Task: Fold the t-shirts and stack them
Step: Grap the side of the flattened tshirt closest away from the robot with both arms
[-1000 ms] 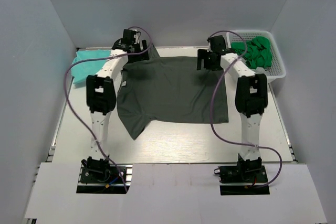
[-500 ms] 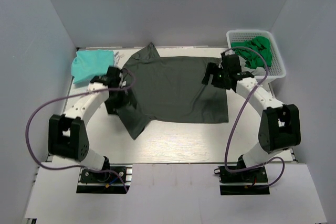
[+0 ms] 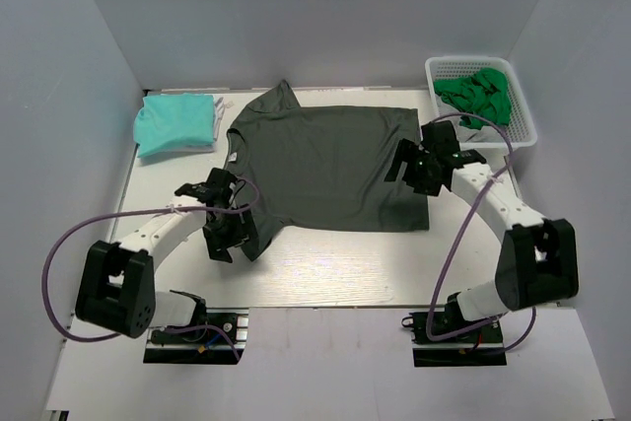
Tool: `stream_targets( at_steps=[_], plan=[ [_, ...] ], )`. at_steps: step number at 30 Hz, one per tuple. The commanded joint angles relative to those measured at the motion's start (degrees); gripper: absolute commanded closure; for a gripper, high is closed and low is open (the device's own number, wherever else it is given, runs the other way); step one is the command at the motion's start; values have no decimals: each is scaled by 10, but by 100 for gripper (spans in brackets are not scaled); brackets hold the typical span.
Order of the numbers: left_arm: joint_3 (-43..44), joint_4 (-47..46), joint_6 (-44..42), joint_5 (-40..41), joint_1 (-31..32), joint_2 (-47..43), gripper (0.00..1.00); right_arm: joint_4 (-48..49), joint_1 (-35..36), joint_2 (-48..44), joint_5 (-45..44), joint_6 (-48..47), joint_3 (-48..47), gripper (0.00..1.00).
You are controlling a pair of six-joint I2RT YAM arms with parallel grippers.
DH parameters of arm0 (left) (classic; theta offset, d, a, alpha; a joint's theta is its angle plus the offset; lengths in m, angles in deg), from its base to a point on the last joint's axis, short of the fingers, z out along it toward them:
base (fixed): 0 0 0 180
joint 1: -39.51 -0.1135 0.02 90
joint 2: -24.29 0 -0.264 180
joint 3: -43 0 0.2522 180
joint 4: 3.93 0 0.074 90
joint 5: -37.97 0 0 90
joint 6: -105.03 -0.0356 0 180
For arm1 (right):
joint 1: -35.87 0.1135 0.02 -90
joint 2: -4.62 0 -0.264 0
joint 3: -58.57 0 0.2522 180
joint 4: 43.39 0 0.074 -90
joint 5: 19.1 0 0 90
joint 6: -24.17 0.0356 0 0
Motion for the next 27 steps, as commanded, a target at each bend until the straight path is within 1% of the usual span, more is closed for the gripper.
stream_targets(
  at_steps=[1, 2, 3, 6, 8, 10, 11, 12, 14, 15, 16, 18, 19, 20, 22, 24, 25, 27],
  plan=[
    [-13, -66, 3, 23, 8, 27, 16, -18, -2, -62, -34, 21, 16, 10],
    [-13, -72, 3, 36, 8, 39, 16, -31, -1, -85, -54, 23, 27, 10],
    [-13, -84, 3, 36, 8, 68, 19, -32, -1, -92, -60, 24, 31, 10],
    [3, -96, 9, 49, 8, 113, 26, -44, -3, -125, -86, 27, 50, 10],
    [8, -103, 9, 49, 13, 145, 36, -53, -3, -139, -96, 29, 65, 10],
    [23, -96, 9, 59, 13, 152, 50, -73, -3, -146, -107, 30, 77, 10],
    [23, -85, 9, 66, 13, 159, 53, -82, -3, -147, -111, 31, 81, 10],
    [23, -80, 9, 72, 18, 159, 57, -96, -3, -151, -116, 31, 91, 10],
    [23, -73, 3, 72, 18, 151, 71, -106, -3, -157, -119, 40, 110, 10],
    [18, -73, 3, 66, 18, 143, 75, -105, -2, -164, -118, 39, 127, 10],
    [18, -73, 3, 55, 18, 143, 87, -105, -3, -165, -114, 41, 132, 10],
    [18, -78, -2, 48, 18, 137, 97, -96, -3, -166, -107, 44, 148, 10],
    [18, -78, -2, 48, 18, 137, 100, -96, -3, -163, -99, 41, 152, 10],
    [18, -78, -8, 40, 18, 137, 100, -92, -3, -155, -99, 39, 153, 12],
    [25, -78, -8, 34, 18, 132, 100, -88, -2, -137, -97, 44, 158, 12],
    [30, -78, -20, 29, 23, 125, 100, -57, -4, -124, -90, 34, 161, 12],
    [30, -73, -20, 29, 23, 125, 100, -34, -5, -103, -89, 26, 162, 12],
    [43, -73, -25, 29, 23, 118, 100, -26, -5, -85, -82, 18, 150, 12]
  ],
)
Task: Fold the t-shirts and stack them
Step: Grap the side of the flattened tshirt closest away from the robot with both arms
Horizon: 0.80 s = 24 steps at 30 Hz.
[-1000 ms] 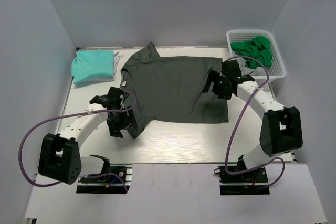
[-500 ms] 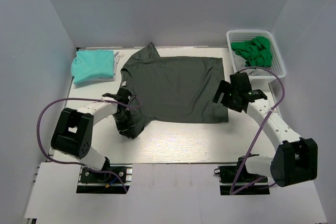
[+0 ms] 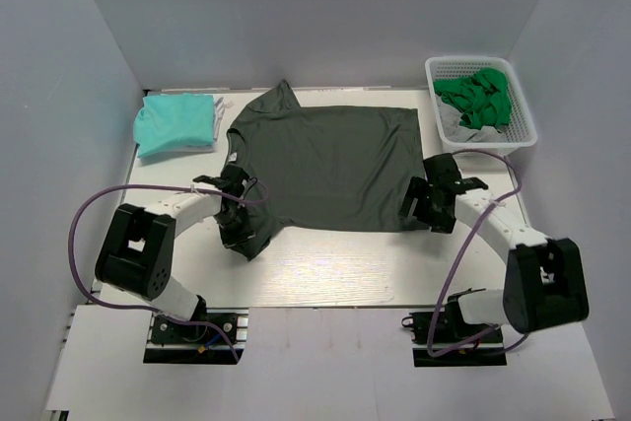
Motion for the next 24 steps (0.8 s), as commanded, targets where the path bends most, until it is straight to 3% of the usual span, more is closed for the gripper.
stream_targets(
  at_steps=[1, 10, 17, 18, 19, 21, 22, 24],
  plan=[
    [26, -8, -15, -2, 4, -24, 100, 43, -3, 48, 18, -13, -22, 12],
    [45, 6, -20, 3, 4, -24, 100, 82, -7, 72, -3, 14, 19, 18],
    [71, 30, -37, 3, -1, -12, 100, 74, -13, 106, -26, 7, 13, 36],
    [79, 36, -37, 3, -1, -12, 100, 77, -14, 104, -27, 7, 16, 42],
    [79, 36, -37, -11, -6, -12, 100, 79, -12, 104, -22, 7, 19, 55],
    [98, 36, -44, -30, -11, -20, 100, 86, -14, 99, -14, 8, 21, 67],
    [104, 36, -44, -36, -11, -26, 100, 86, -14, 101, -9, 4, 20, 80],
    [127, 41, -50, -48, -11, -26, 100, 86, -14, 105, -4, 2, 13, 96]
  ],
)
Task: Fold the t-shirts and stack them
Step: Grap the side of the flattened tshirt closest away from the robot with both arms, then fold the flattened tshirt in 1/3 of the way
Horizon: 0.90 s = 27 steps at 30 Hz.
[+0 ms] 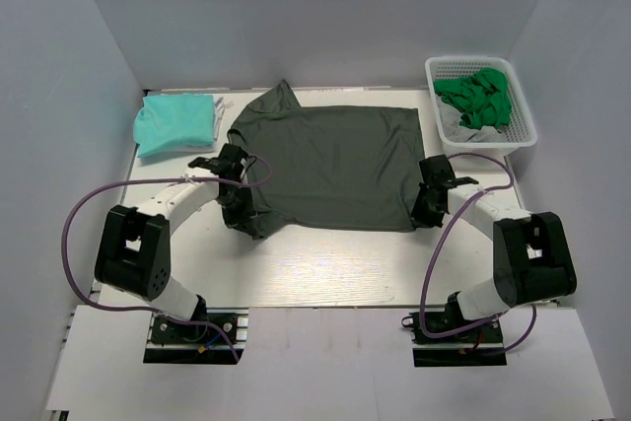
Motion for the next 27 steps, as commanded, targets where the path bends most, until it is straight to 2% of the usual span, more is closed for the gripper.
stream_targets(
  at_steps=[1, 7, 13, 20, 27],
  plan=[
    [49, 4, -14, -37, -4, -23, 100, 6, -1, 10, 12, -11, -4, 100],
    [134, 32, -34, -66, -4, 24, 100, -39, 1, 28, 41, -32, -79, 100],
    [252, 70, -39, -19, -27, 79, 100, -106, 0, 47, 58, -39, -171, 100],
    [419, 89, -45, -12, -51, 189, 100, -175, -1, 134, 66, -62, -310, 100],
    [565, 128, -58, 23, -75, 297, 100, -224, -6, 234, 35, -73, -477, 100]
  ],
)
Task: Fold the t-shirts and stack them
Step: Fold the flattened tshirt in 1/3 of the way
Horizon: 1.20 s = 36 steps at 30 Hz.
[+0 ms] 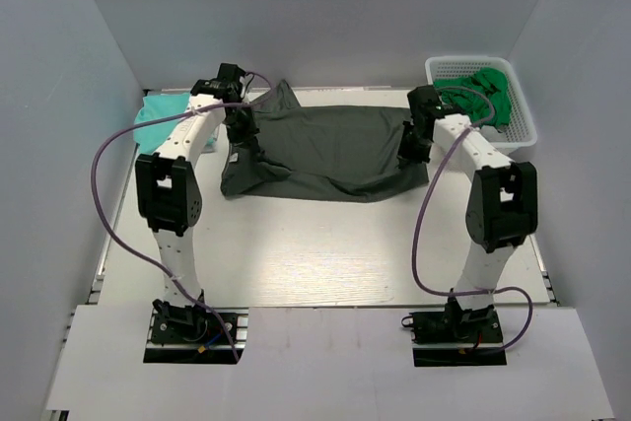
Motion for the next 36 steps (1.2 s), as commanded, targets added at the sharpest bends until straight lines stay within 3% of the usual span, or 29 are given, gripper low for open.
stream_targets(
  at_steps=[1, 6, 11, 13, 14, 15, 17, 19, 20, 21, 22, 25, 26, 29, 34, 36],
  plan=[
    [86, 36, -13, 23, -17, 33, 100, -44, -8, 46, -21, -12, -81, 100],
    [199, 41, -35, 28, -28, 119, 100, -75, -23, 110, -44, 3, -177, 100],
    [216, -53, -94, -29, -33, 157, 100, -69, -42, 158, -44, 8, -240, 100],
    [227, -93, -120, -50, -33, 166, 97, -73, -47, 188, -39, 7, -278, 92],
    [238, -93, -127, -50, -33, 174, 79, -72, -50, 196, -30, 1, -286, 84],
    [267, -100, -127, -44, -33, 198, 71, -70, -50, 200, -25, -3, -301, 66],
    [291, -115, -127, -5, -38, 218, 71, -51, -49, 206, -4, -23, -312, 61],
    [313, -145, -127, -11, -38, 234, 65, -42, -45, 200, 4, -32, -308, 57],
    [325, -167, -127, -43, -44, 242, 53, -24, -47, 193, 18, -42, -296, 57],
    [348, -174, -132, -68, -50, 249, 15, -16, -44, 182, 26, -47, -292, 54],
    [356, -180, -132, -95, -50, 254, 2, 7, -44, 170, 58, -58, -271, 52],
    [341, -180, -127, -122, -50, 241, 0, 36, -37, 142, 84, -74, -234, 47],
    [314, -166, -127, -122, -50, 221, 0, 47, -38, 124, 89, -76, -217, 41],
    [258, -147, -141, -115, -50, 176, 0, 59, -30, 112, 92, -78, -192, 10],
    [127, -109, -135, -107, -35, 89, 0, 102, -18, 66, 114, -53, -102, 10],
    [33, -131, -94, -118, -35, 45, 0, 132, -13, 61, 110, -48, -62, 10]
  ],
)
